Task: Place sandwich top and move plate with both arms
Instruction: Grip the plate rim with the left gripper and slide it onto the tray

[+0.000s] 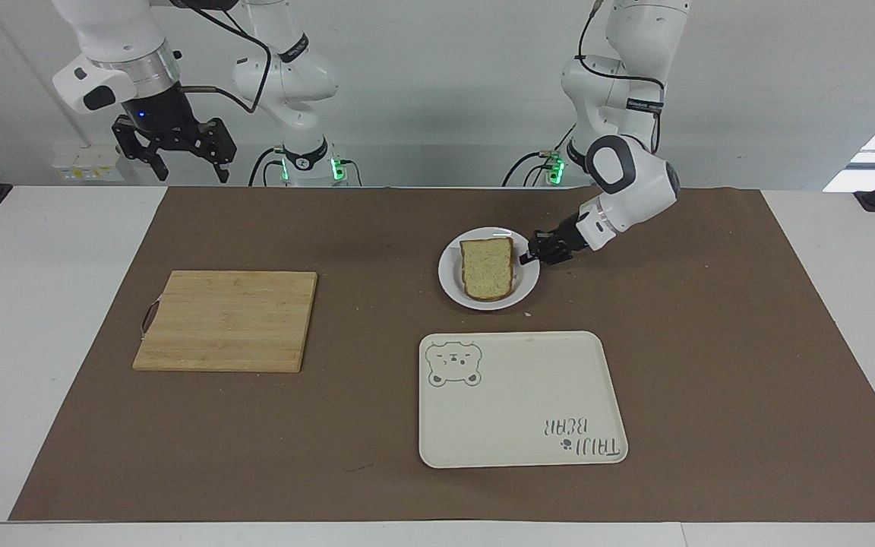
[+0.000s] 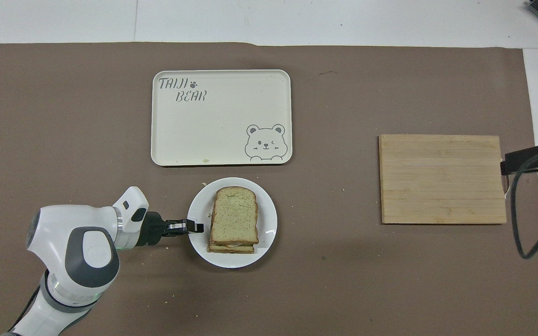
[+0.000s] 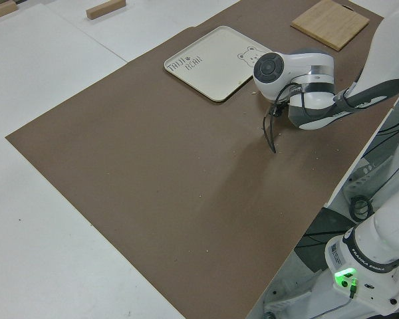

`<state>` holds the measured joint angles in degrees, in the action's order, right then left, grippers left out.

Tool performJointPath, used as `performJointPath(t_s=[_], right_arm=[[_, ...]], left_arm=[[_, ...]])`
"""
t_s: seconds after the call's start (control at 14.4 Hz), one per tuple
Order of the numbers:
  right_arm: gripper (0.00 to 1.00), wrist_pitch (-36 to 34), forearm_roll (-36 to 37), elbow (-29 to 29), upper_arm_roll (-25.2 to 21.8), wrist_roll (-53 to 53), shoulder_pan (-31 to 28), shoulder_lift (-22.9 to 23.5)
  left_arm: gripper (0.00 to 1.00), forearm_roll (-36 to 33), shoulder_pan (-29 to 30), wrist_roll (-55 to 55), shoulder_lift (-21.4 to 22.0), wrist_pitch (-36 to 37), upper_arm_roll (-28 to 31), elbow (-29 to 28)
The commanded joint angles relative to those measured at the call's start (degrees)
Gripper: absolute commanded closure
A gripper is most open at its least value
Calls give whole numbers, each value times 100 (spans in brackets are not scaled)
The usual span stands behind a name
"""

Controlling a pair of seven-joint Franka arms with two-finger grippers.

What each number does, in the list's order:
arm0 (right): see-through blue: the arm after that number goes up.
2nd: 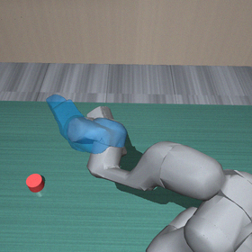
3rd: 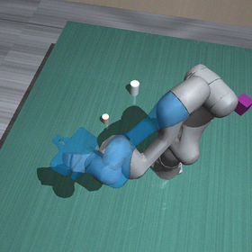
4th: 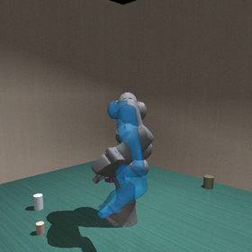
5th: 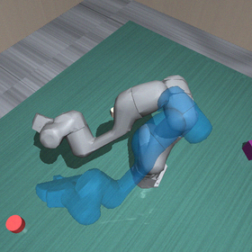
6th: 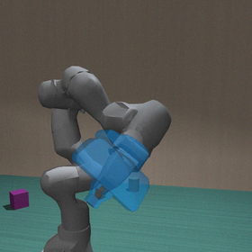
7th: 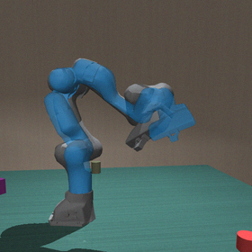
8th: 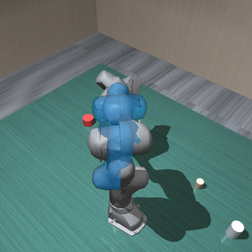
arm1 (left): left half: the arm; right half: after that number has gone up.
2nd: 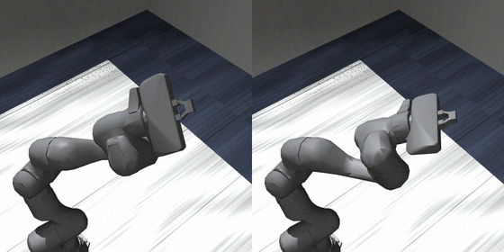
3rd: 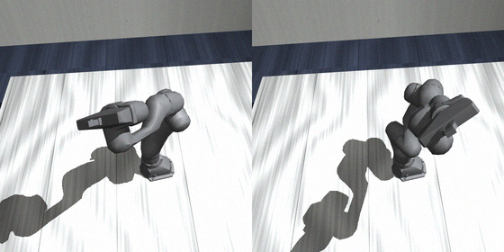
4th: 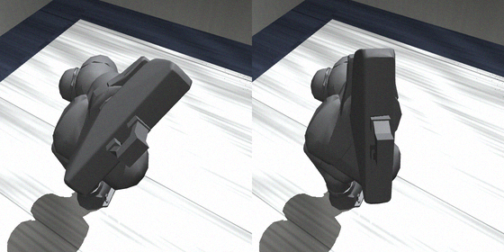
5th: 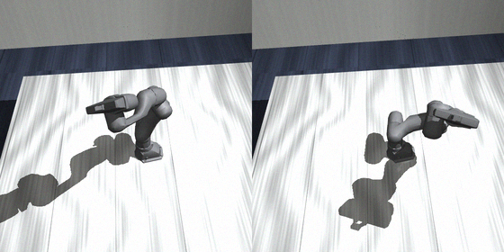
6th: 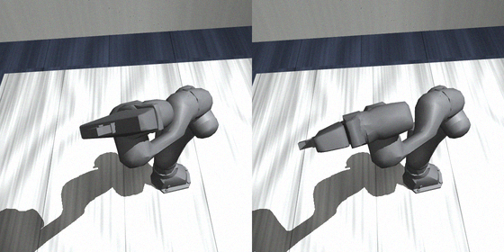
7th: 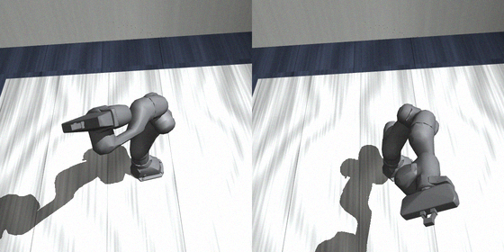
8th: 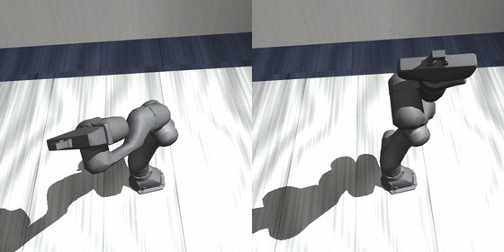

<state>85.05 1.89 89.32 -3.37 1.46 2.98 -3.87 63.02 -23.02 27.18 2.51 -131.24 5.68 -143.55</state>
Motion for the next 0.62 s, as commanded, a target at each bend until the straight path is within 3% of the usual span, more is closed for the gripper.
performJointPath(t_s=[0.0, 0.35, 0.55], right_arm=[[0, -41, -4, 94, 56, -128, -87, -105], [0, -41, -4, 94, 56, -128, -87, -105], [0, -41, -4, 94, 56, -137, -87, -105]], left_arm=[[100, 17, 411, 120, -250, 667, 12, 544], [100, 165, 781, 94, -830, 1258, -15, 1591], [100, 369, 1219, 42, -1400, 1521, -84, 2565]])
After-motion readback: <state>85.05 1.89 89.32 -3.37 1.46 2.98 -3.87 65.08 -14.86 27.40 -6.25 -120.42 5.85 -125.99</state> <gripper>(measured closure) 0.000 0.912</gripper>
